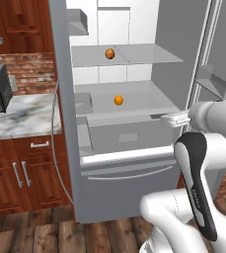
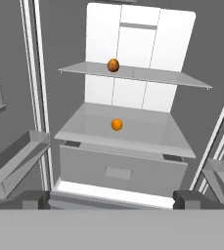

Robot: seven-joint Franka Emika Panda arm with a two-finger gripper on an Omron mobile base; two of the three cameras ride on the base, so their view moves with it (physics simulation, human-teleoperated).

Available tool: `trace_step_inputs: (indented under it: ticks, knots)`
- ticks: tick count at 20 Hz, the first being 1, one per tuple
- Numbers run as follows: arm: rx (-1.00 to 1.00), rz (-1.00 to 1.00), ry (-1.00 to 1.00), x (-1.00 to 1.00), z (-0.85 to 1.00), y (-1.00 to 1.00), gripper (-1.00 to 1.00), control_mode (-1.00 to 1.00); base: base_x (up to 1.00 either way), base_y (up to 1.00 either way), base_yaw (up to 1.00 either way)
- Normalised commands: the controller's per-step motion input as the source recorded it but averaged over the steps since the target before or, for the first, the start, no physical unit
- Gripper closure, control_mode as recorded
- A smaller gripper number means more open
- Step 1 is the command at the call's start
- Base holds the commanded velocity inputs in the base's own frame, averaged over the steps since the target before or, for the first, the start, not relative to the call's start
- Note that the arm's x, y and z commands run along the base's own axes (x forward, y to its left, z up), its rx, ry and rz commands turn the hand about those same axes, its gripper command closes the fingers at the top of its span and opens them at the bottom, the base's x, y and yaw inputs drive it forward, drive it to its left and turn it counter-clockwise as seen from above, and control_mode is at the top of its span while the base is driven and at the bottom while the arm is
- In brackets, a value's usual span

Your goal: Retrieve the peach and orange from the fridge and place them into the bowl on the dining table.

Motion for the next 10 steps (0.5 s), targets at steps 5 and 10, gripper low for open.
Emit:
trace_step_inputs:
  ticks: [5,10]
  knots:
    - [0.01,-0.03,0.00,-0.04,-0.03,-0.10,-1.00,-1.00,0.00,0.00,0.00]
    - [0.00,-0.01,0.00,0.06,0.00,0.00,-1.00,-1.00,0.00,0.00,0.00]
